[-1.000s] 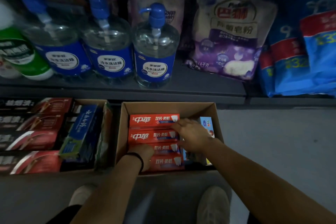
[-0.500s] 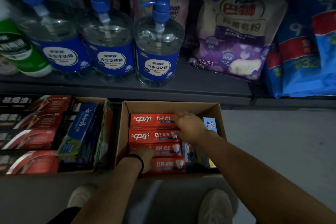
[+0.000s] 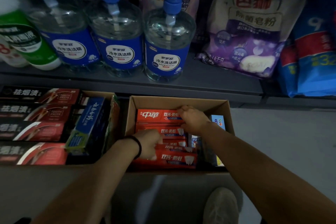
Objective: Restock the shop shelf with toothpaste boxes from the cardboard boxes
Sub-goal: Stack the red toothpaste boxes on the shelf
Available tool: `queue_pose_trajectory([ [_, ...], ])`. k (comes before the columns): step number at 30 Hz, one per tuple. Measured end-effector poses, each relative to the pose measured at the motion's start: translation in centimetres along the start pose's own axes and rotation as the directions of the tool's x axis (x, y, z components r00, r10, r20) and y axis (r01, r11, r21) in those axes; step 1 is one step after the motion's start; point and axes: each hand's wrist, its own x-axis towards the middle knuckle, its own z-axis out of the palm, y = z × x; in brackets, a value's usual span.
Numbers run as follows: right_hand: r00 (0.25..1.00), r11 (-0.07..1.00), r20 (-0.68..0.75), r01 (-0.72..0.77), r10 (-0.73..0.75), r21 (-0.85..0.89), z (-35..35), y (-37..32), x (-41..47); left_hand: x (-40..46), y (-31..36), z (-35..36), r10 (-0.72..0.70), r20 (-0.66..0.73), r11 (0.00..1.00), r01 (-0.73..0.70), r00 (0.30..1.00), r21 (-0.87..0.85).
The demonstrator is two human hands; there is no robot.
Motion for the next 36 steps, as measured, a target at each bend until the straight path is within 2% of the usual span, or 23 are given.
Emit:
queue_pose_trajectory([
  [4, 0.997, 0.994, 0.07, -0.017, 0.01, 0.104, -0.6, 0.4, -0.3, -1.9, 0.5, -3.6, 0.012, -0.083, 0.998, -0.017, 0.996, -0.06],
  [7, 0.99, 0.875, 0.1, -0.137, 0.101, 0.465, -1.1, 0.8, -1.1, -3.4, 0.8, -6.2, 0.008, -0.16, 0.994, -0.025, 0.987, -0.104],
  [8, 0.988, 0.835, 0.085, -0.154, 0.128, 0.529, -1.2, 0.9, -1.4, -4.0, 0.9, -7.2, 0.006, -0.176, 0.996, -0.022, 0.984, -0.087],
  [10, 0.989, 0.852, 0.064, -0.145, 0.131, 0.503, -1.1, 0.8, -2.0, -4.9, 0.9, -9.1, -0.002, -0.228, 0.999, -0.011, 0.974, -0.053],
  [14, 0.998, 0.975, 0.065, -0.022, 0.007, 0.219, -0.3, 0.3, -1.4, -6.1, 0.3, -11.6, -0.037, -0.381, 0.998, 0.012, 0.924, -0.068],
  [18, 1.0, 0.997, -0.017, -0.025, 0.026, 0.067, 0.6, -0.3, -0.1, -6.3, -0.6, -12.5, -0.065, -0.465, 0.997, 0.041, 0.883, -0.06],
  [22, 0.998, 0.995, -0.066, -0.016, 0.009, -0.103, 1.8, -0.8, 0.4, -5.9, -1.0, -12.6, -0.077, -0.471, 0.996, 0.048, 0.879, -0.073],
  [27, 0.989, 0.996, -0.142, -0.056, 0.045, -0.074, 3.1, -1.4, 0.8, -5.3, -1.2, -12.6, -0.073, -0.47, 0.995, 0.033, 0.879, -0.092],
  [32, 0.996, 0.997, -0.079, -0.055, 0.051, -0.052, 2.7, -1.7, 1.3, -5.3, -1.4, -12.7, -0.071, -0.462, 0.996, 0.035, 0.884, -0.085],
  [36, 0.995, 0.999, -0.099, -0.035, 0.032, -0.031, 0.3, -1.8, 0.4, -6.6, -1.2, -13.3, -0.064, -0.481, 0.997, 0.034, 0.875, -0.07],
])
